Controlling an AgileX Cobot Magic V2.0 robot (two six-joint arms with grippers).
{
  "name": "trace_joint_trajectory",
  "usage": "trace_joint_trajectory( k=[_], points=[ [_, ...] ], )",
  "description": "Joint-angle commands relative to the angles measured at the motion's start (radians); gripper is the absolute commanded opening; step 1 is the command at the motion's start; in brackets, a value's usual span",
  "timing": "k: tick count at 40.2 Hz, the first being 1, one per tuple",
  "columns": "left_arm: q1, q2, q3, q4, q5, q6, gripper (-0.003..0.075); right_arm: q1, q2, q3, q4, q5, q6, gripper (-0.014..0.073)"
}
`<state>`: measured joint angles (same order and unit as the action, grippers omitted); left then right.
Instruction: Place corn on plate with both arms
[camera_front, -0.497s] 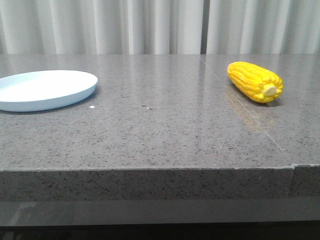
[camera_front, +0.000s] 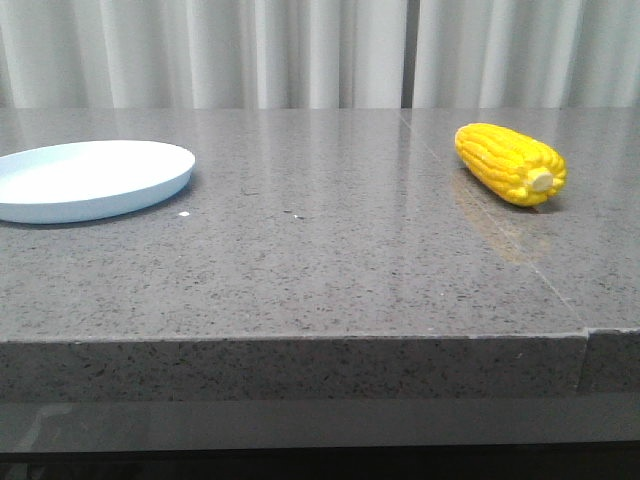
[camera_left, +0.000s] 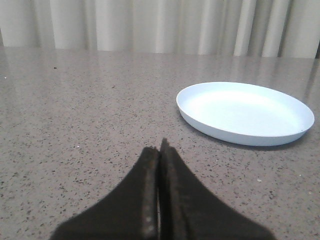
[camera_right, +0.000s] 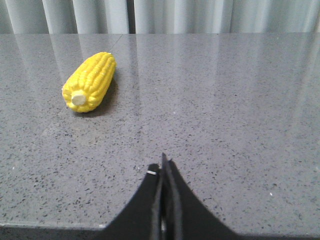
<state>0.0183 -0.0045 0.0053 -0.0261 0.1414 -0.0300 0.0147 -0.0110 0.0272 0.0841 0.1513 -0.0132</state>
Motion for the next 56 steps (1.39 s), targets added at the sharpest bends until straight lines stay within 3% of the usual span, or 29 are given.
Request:
trace_joint_trajectory(
  k=[1, 26, 39, 47, 52, 56],
  points=[
    [0.004, -0.018, 0.003, -0.007, -0.084, 0.001, -0.002, -0.004, -0.012, -0.017, -0.009, -0.074, -0.008, -0.0068],
    [0.004, -0.018, 0.003, -0.007, -0.095, 0.001, -0.002, -0.004, -0.012, -0.017, -0.009, -0.074, -0.008, -0.0068],
    [0.004, -0.018, -0.039, -0.007, -0.317, 0.001, -0.002, -0.004, -0.012, -0.064, -0.009, -0.099, -0.008, -0.0068],
    [0.004, 0.025, -0.269, 0.004, -0.101, 0.001, -0.002, -0.004, 0.0, -0.239, -0.009, 0.04, -0.008, -0.0067],
    [0.004, 0.147, -0.414, 0.004, 0.059, 0.001, -0.002, -0.004, 0.072, -0.368, -0.004, 0.093, -0.004, -0.006],
    [0.004, 0.266, -0.495, 0.004, 0.093, 0.001, -0.002, -0.004, 0.173, -0.466, 0.017, 0.132, 0.013, -0.0056]
  ],
)
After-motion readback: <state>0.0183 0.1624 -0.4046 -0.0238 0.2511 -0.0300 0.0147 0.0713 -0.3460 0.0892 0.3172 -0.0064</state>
